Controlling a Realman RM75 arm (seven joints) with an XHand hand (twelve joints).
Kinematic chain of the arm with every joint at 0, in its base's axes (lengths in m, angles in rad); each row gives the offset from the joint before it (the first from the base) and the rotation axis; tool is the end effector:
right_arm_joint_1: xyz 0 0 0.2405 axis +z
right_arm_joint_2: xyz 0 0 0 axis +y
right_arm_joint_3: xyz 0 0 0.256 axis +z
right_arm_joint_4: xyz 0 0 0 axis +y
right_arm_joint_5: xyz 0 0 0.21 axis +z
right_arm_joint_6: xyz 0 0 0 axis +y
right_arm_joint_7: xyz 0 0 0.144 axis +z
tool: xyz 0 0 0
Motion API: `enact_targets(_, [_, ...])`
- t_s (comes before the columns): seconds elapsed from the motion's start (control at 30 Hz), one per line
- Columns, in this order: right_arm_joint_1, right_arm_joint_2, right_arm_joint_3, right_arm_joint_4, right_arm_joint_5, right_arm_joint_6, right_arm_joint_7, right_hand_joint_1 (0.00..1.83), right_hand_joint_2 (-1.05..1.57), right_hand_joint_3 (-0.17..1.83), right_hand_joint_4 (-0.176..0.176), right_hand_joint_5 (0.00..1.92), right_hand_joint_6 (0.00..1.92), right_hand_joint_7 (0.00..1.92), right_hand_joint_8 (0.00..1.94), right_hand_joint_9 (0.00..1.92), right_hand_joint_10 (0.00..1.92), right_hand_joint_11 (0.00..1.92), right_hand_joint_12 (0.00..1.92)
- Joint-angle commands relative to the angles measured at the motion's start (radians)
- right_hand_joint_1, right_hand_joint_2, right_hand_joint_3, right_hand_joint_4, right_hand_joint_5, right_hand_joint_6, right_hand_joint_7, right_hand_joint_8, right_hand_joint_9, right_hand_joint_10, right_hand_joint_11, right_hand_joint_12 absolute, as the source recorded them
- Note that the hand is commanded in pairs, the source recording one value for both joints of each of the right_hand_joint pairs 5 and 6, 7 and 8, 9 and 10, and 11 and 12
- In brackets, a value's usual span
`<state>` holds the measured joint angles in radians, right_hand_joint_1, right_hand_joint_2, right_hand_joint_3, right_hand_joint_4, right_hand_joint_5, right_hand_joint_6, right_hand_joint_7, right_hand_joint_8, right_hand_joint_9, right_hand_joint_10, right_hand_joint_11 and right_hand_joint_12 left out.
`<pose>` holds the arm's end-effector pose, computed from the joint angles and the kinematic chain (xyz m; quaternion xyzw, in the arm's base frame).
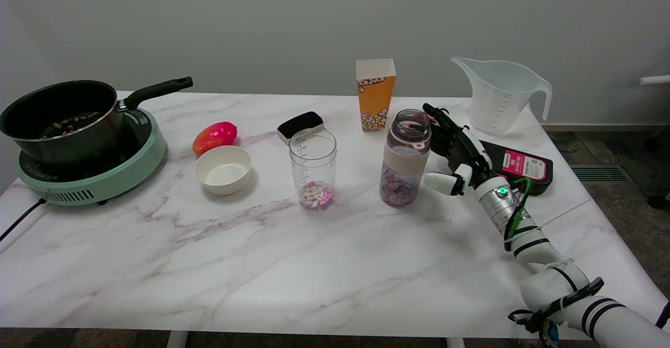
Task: Pick up the bottle.
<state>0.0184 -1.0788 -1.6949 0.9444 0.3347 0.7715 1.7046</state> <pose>-0.3166 -0.3169 0.4070 0.5502 -0.4203 0.5286 0.4912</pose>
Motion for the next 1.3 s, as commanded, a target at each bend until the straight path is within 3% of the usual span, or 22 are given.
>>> enact_targets(0.03, [0.006, -0.024, -0.02, -0.002, -0.002, 0.0, 0.003, 1.26, -0.55, 1.37, 0.0, 0.17, 0.17, 0.52, 0.52, 0.54, 0.54, 0.52, 0.52])
enact_targets(0.43, [0.057, -0.046, -0.057, -0.041, -0.001, 0.003, 0.003, 1.28, -0.38, 1.3, 0.0, 0.2, 0.2, 0.51, 0.51, 0.54, 0.54, 0.51, 0.51])
enact_targets(1.17, [0.052, -0.061, -0.095, -0.033, -0.001, 0.024, 0.003, 1.29, -0.3, 1.4, 0.0, 0.24, 0.24, 0.55, 0.55, 0.53, 0.53, 0.5, 0.5])
enact_targets(1.3, [0.041, -0.063, -0.093, -0.025, -0.001, 0.028, 0.003, 1.33, 0.01, 1.26, 0.0, 0.29, 0.29, 0.66, 0.66, 0.58, 0.58, 0.63, 0.63])
